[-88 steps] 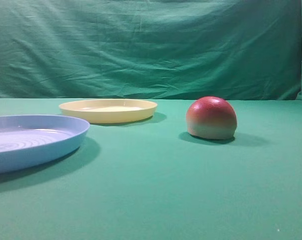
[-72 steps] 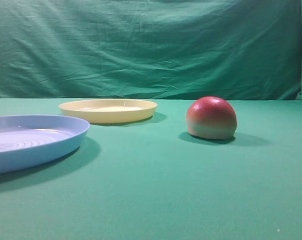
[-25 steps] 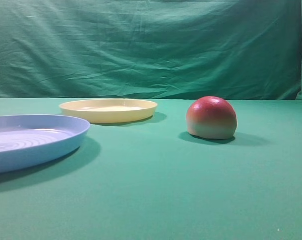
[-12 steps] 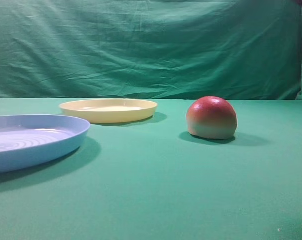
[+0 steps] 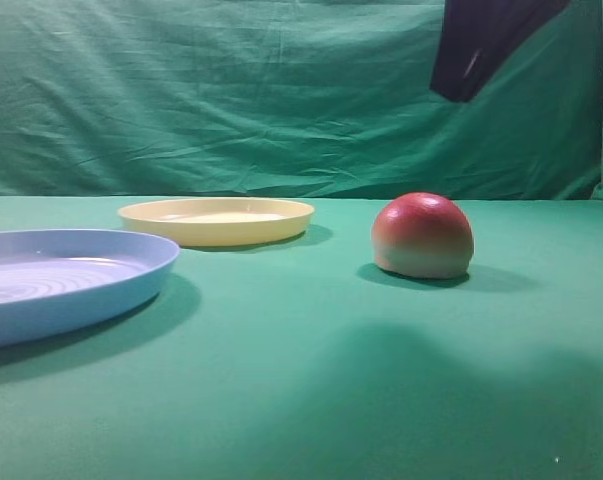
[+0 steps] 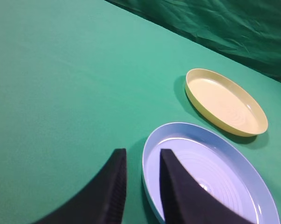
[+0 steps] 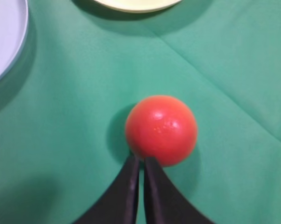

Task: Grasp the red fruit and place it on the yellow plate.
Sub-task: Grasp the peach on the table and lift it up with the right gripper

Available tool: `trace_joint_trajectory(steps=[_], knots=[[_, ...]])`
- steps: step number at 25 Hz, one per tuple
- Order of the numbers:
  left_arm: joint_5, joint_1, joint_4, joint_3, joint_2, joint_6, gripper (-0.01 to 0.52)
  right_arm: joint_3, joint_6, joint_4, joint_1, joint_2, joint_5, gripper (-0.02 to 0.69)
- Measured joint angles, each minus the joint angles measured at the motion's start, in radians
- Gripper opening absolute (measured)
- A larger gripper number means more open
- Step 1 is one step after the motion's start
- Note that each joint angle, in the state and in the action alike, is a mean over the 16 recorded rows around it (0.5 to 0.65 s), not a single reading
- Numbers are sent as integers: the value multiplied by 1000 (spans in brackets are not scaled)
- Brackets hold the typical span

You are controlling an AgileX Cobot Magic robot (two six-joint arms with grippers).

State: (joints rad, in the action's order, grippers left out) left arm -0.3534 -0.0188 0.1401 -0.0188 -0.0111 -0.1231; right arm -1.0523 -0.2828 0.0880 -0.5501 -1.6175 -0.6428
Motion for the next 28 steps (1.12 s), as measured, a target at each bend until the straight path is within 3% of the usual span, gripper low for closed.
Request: trace_joint_trajectory(steps=[6,11,16,28], knots=[[0,0,0,0,0,0,157,-3,22,-8,-4,-68,57,575],[0,0,0,0,0,0,157,-6,49,-13,-4,-126,105,640],[0,0,0,0,0,0,157,-9,70,-20,-4,-177,134,579],[0,0,0,0,0,0,157,-95,78,-24,-4,-217,131,266]])
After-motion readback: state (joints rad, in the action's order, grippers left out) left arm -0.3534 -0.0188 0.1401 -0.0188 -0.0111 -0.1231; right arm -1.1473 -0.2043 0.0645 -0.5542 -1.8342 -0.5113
